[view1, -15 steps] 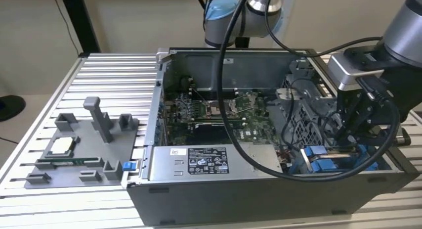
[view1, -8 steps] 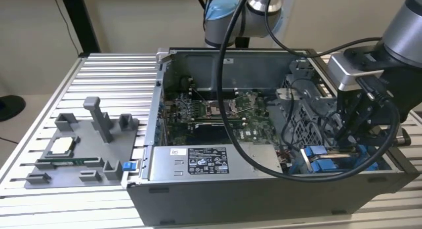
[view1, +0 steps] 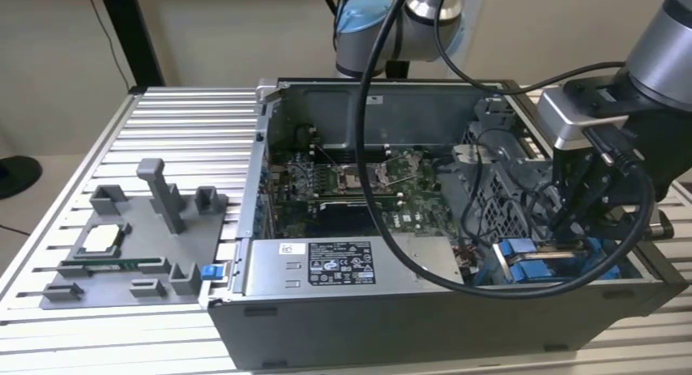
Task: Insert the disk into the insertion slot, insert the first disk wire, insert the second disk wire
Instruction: 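Insert the second disk wire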
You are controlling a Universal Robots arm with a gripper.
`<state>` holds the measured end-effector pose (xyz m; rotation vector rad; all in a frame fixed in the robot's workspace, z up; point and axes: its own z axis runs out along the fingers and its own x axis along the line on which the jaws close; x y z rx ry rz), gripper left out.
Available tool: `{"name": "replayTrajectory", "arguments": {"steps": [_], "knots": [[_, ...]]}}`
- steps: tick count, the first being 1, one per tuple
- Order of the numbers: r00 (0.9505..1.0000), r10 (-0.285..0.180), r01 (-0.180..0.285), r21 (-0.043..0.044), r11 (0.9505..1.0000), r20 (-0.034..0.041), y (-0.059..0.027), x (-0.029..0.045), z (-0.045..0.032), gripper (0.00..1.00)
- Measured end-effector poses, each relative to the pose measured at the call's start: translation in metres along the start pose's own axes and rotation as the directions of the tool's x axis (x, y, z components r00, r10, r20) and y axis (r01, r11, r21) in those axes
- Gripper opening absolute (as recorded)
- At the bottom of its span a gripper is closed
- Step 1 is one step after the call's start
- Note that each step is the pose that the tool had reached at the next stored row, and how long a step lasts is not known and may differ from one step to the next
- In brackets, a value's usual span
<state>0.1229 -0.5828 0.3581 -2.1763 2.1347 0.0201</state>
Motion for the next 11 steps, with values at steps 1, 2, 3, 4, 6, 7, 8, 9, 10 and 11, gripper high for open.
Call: {"name": "replayTrajectory", "arguments": {"steps": [1, 2, 3, 4, 6, 7, 8, 9, 10, 11], "knots": [[1.0, 0.0, 0.0, 0.0001, 1.0, 0.0001, 0.0, -0.0001, 0.0003, 0.0], [1.0, 0.0, 0.0, 0.0003, 1.0, 0.0001, 0.0, -0.0001, 0.0005, 0.0], [1.0, 0.0, 0.0, 0.0004, 1.0, -0.0001, 0.0, -0.0001, 0.0007, 0.0], [1.0, 0.001, -0.001, 0.0005, 1.0, -0.0002, 0.0001, -0.0001, 0.0008, 0.0], [1.0, 0.001, -0.001, 0.0005, 1.0, 0.0, 0.0001, 0.0, 0.001, 0.0], [1.0, 0.001, -0.001, 0.0005, 1.0, 0.0001, 0.0001, 0.0, 0.0012, 0.0], [1.0, 0.001, -0.001, 0.0005, 1.0, 0.0003, 0.0, 0.0, 0.0014, 0.0], [1.0, 0.001, -0.001, 0.0006, 1.0, 0.0007, -0.0002, 0.0, 0.0017, 0.0], [1.0, 0.001, -0.001, 0.0006, 1.0, 0.0013, -0.0004, 0.0001, 0.0019, 0.0], [1.0, 0.001, -0.001, 0.0006, 1.0, 0.0021, -0.0008, 0.0001, 0.0023, 0.0]]}}
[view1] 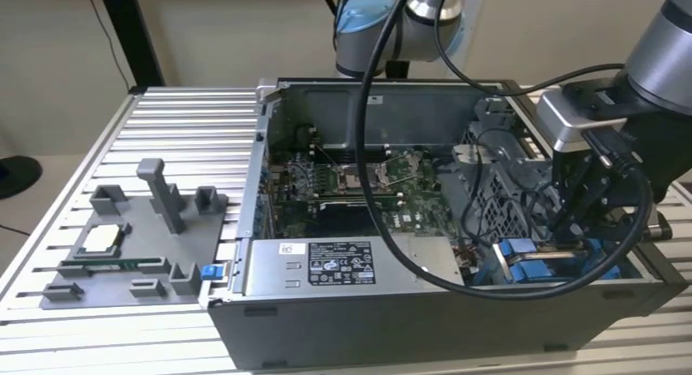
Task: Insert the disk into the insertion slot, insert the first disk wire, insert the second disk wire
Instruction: 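Insert the second disk wire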
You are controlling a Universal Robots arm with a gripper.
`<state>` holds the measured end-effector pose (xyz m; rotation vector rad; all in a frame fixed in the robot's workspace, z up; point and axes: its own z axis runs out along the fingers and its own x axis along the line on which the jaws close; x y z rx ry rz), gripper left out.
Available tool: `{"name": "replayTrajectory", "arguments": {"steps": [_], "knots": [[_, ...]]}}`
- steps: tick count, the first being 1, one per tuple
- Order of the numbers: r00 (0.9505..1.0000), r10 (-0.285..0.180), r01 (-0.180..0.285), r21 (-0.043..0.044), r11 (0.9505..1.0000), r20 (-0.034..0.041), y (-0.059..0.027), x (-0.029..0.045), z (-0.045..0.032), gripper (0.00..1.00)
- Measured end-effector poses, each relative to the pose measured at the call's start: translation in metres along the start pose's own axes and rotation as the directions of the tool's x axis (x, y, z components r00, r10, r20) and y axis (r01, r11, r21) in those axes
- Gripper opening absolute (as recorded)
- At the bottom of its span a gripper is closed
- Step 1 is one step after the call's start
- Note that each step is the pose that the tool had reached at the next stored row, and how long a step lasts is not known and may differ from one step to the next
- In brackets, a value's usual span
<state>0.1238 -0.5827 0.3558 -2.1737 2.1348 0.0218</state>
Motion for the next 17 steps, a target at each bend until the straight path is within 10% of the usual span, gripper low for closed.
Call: {"name": "replayTrajectory", "arguments": {"steps": [17], "knots": [[1.0, 0.0, 0.0, 0.0018, 1.0, 0.0025, -0.0026, -0.0016, 0.0073, 0.0]]}}
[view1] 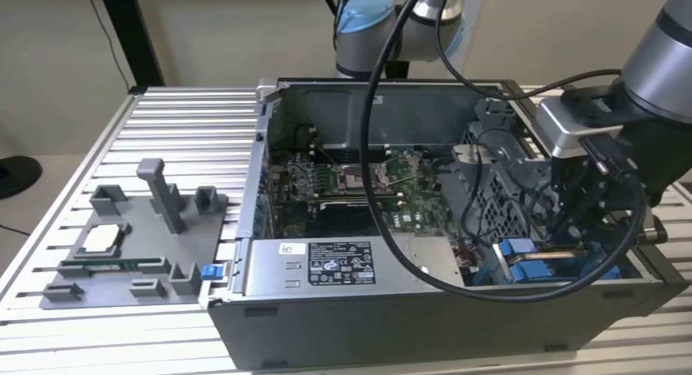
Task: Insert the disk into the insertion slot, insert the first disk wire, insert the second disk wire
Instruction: 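Insert the second disk wire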
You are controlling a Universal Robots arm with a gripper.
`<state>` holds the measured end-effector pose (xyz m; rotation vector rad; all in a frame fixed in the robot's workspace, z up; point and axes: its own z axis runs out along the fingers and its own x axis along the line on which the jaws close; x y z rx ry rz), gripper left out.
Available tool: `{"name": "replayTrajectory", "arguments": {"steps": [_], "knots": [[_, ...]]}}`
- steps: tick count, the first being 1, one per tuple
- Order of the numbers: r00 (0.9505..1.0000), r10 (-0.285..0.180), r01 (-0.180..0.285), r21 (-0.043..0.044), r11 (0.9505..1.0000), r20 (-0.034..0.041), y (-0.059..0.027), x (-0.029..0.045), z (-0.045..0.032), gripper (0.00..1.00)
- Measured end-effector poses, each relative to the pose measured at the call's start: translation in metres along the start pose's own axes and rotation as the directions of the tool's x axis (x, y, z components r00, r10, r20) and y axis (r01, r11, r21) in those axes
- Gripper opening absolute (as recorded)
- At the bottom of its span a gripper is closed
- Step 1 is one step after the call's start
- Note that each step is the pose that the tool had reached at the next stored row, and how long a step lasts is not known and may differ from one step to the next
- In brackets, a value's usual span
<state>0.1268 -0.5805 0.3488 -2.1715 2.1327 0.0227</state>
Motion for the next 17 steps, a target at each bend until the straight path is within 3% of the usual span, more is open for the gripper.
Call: {"name": "replayTrajectory", "arguments": {"steps": [17], "knots": [[1.0, 0.0, 0.0, 0.0061, 1.0, -0.0002, -0.0002, -0.0017, 0.0055, 0.0]]}}
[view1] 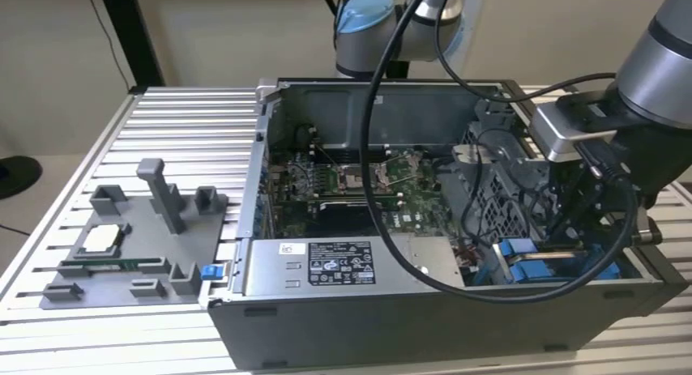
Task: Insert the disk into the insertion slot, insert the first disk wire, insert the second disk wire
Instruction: 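Insert the second disk wire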
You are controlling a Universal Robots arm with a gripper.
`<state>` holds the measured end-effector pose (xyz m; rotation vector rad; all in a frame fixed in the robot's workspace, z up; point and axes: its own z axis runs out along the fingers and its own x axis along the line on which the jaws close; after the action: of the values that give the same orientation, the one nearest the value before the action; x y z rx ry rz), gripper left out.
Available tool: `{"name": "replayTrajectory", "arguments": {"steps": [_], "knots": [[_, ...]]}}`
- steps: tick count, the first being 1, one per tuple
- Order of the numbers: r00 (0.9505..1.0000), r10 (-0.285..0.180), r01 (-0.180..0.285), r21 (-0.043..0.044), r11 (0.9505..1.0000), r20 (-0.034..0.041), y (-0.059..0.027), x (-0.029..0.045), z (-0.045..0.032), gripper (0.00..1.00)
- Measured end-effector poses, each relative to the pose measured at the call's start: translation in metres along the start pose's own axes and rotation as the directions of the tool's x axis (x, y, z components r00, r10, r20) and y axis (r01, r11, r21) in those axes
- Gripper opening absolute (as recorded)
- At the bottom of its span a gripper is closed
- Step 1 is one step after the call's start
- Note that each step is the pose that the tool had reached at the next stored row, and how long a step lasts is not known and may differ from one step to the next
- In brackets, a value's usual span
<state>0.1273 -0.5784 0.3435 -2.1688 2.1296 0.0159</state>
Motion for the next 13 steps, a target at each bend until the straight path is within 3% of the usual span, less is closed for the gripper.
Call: {"name": "replayTrajectory", "arguments": {"steps": [7, 13], "knots": [[1.0, -0.001, 0.001, 0.0003, 1.0, -0.0006, 0.0002, 0.0002, 0.0028, 0.0], [1.0, -0.002, 0.002, 0.0058, 1.0, -0.0017, 0.0006, 0.0001, 0.0077, 0.0]]}}
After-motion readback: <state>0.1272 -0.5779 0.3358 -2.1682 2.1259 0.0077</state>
